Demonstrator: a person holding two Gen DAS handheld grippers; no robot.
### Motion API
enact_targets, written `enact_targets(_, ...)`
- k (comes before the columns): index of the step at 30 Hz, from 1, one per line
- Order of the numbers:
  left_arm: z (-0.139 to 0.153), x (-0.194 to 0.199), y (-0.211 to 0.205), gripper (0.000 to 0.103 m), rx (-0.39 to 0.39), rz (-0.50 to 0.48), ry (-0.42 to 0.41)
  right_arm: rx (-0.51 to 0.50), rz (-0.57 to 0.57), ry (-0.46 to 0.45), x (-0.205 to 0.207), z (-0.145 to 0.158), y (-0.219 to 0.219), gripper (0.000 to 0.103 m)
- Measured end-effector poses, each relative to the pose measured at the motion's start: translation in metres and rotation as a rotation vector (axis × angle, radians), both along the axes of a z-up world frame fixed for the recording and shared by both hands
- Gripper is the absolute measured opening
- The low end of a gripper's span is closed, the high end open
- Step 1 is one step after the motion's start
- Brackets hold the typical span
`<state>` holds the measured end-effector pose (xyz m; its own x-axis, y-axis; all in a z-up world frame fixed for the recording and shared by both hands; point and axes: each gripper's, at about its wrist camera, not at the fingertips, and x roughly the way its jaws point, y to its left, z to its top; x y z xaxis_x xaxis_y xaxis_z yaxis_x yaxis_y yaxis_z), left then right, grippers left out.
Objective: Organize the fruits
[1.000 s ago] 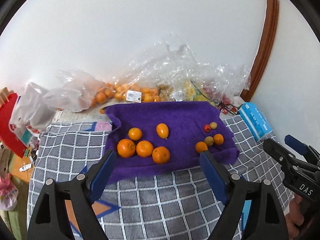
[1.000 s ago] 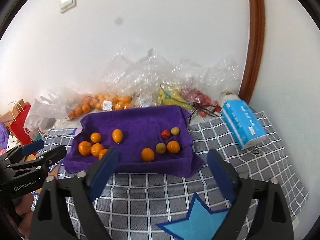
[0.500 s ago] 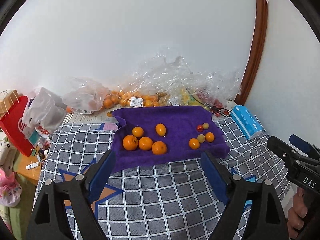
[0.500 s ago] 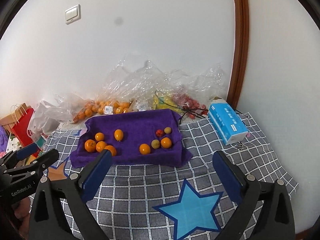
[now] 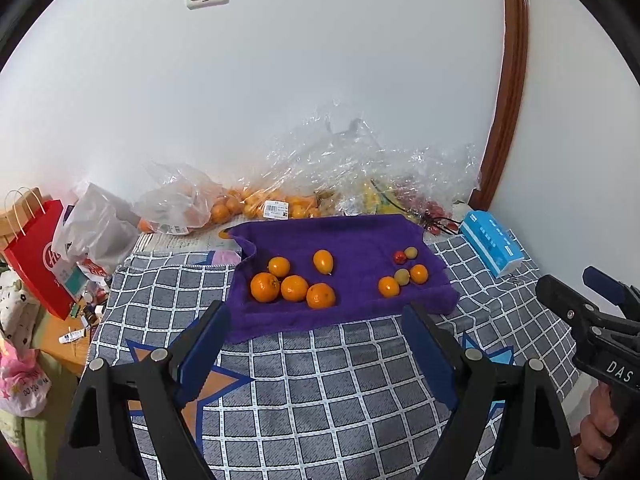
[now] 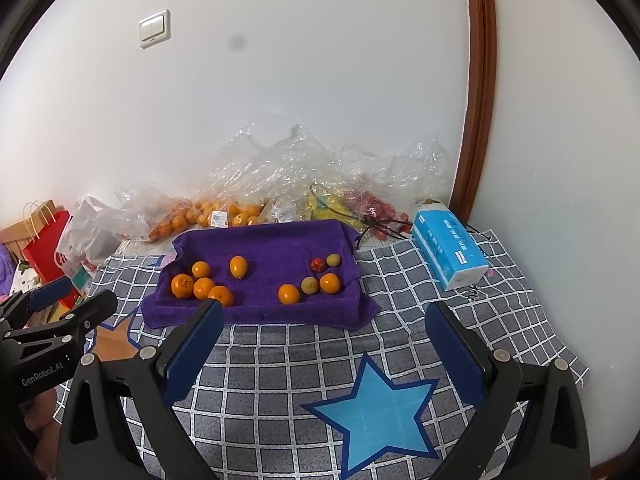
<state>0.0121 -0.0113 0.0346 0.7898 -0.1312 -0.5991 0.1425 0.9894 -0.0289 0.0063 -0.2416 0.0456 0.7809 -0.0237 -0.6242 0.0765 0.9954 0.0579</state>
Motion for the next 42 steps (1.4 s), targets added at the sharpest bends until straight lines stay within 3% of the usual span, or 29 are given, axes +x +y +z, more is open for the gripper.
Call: enact_targets(42,0.0019,-0.003,0.0024,0.087,-0.006,-0.001,-0.004,-0.015,0.011,-0.006,-0.008,0.0022,0.0098,0.099)
